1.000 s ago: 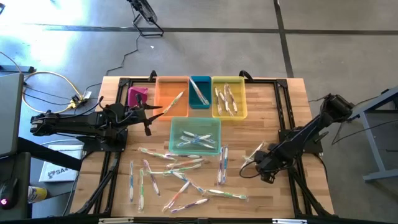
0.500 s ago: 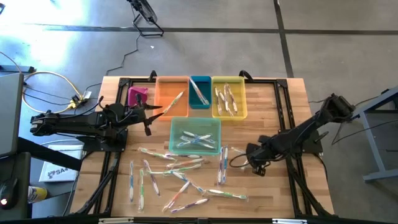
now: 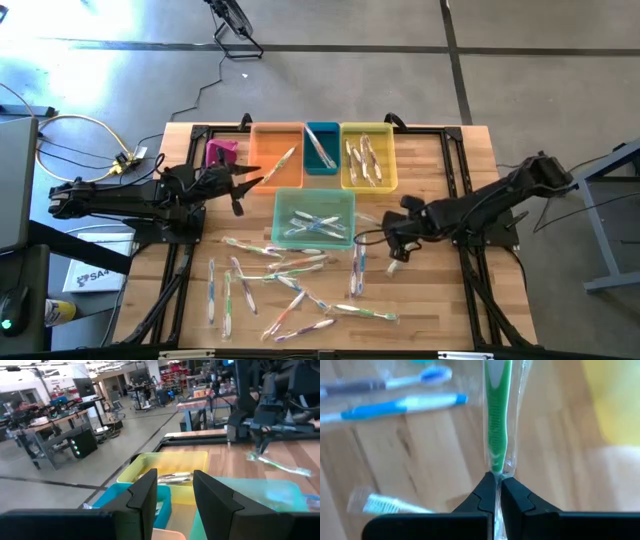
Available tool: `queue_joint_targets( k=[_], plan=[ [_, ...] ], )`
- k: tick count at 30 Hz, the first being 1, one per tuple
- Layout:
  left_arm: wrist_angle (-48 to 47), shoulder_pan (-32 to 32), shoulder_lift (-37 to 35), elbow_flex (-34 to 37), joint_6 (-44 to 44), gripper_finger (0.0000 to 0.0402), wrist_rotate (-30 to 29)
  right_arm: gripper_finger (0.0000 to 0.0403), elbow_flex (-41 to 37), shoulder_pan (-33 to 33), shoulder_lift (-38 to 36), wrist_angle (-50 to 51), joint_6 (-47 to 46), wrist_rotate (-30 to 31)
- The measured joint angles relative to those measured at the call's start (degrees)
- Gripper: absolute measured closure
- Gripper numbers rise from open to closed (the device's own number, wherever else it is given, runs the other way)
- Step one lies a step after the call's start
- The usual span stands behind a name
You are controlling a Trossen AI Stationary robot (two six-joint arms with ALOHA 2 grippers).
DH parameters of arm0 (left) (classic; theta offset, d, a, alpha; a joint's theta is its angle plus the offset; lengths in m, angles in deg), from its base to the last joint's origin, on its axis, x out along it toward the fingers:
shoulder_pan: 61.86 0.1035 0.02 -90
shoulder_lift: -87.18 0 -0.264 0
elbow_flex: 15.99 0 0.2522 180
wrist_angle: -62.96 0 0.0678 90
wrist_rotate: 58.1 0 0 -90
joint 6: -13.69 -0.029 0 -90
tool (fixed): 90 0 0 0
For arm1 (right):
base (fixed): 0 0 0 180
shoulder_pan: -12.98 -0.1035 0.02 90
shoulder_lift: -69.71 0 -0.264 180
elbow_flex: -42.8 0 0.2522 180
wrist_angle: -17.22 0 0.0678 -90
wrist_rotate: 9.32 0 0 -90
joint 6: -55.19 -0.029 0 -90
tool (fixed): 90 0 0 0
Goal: Pick & Place Toothbrushes
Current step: Put the green toothbrush into the orange bin
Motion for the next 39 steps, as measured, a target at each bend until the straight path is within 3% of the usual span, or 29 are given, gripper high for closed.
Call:
queue_joint_targets(
  k=[7, 12, 18, 25, 33, 39],
  plan=[
    [0.88, 6.89, 3.17, 0.0, 6.07, 0.028, 1.96, 0.0399, 5.05, 4.28, -0.04, -1.05, 9.98, 4.82],
    [5.2, 12.32, 8.44, 0.0, 8.65, 0.028, 14.42, 0.0399, 6.71, 7.04, -0.05, -8.42, 17.15, 8.84],
    [15.43, 14.98, 16.54, 0.0, 10.31, 0.028, 28.69, 0.0399, 6.8, 10.28, -0.07, -21.94, 24.21, 9.09],
    [31.59, 14.84, 26.57, 0.0, 10.3, 0.028, 39.52, 0.0399, 6.8, 12.53, 0.23, -36.03, 31.4, 9.06],
    [48.09, 14.84, 36.38, -0.23, 14.62, 0.028, 41.56, 0.0399, 6.8, 13.05, 1.3, -43.02, 33.84, 10.98],
    [49.18, 12.12, 42.17, -5.54, 14.45, 0.028, 41.84, 0.0399, 6.8, 13.02, 2.93, -44.22, 33.82, 11.05]
  ],
)
